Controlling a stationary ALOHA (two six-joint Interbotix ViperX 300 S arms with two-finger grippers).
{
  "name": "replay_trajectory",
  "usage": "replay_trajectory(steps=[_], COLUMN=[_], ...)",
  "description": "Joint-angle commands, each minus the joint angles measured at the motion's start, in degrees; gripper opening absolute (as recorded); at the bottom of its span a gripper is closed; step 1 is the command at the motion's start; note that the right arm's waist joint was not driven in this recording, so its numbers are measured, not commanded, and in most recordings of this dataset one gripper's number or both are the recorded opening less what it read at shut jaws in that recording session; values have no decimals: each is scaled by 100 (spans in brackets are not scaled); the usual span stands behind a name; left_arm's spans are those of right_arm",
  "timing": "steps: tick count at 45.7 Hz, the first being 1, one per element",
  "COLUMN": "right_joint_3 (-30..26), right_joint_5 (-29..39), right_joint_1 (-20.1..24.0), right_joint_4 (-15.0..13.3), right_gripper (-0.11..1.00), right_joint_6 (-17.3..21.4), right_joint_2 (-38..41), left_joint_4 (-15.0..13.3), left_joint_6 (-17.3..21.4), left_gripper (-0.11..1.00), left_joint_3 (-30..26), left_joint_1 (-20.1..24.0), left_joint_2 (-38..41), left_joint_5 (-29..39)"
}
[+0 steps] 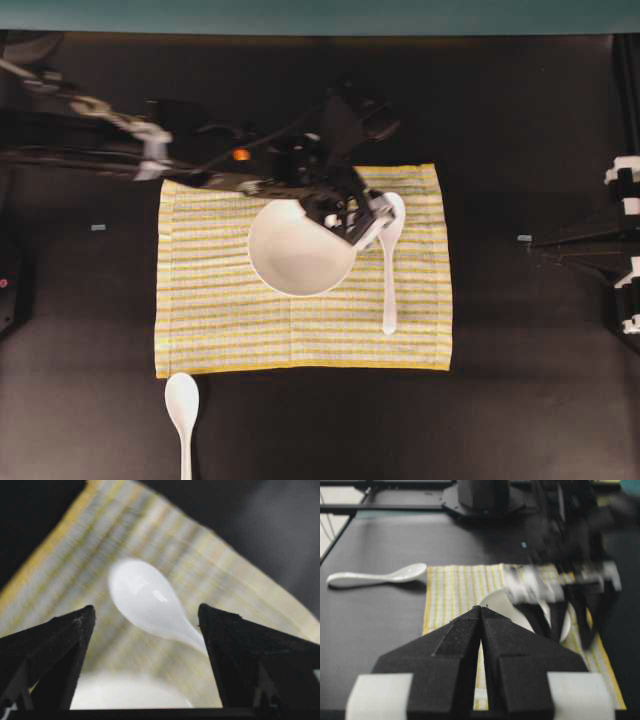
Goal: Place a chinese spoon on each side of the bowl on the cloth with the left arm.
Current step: 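Lower the spoon onto the cloth and open the left gripper, then move the left gripper to the left white spoon below the cloth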
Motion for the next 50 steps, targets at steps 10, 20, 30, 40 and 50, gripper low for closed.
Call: replay_trajectory(steps=[10,20,30,40,50], right_joint_3=[-53,-9,-18,-9,-9], right_joint_5=[-18,-18,-9,-9,26], right_joint_1=[0,0,0,0,0], right_joint_4=[9,9,9,9,9], right_gripper=[0,0,0,0,0], right_joint_6=[35,35,44,26,35], right_joint_2=[-9,18,26,18,26], left_joint_4=[26,26,26,26,26], left_joint_6=[-431,-1020,-1819,-2575,-2575], left_gripper=[79,80,80,79,78], left_joint_3=[1775,3252,4526,5282,5054], left_joint_1=[-1072,-1846,-2268,-2549,-2795], left_joint_2=[-1819,-2707,-3551,-3560,-2769], left_joint_5=[-88,-413,-1617,-2435,-2742])
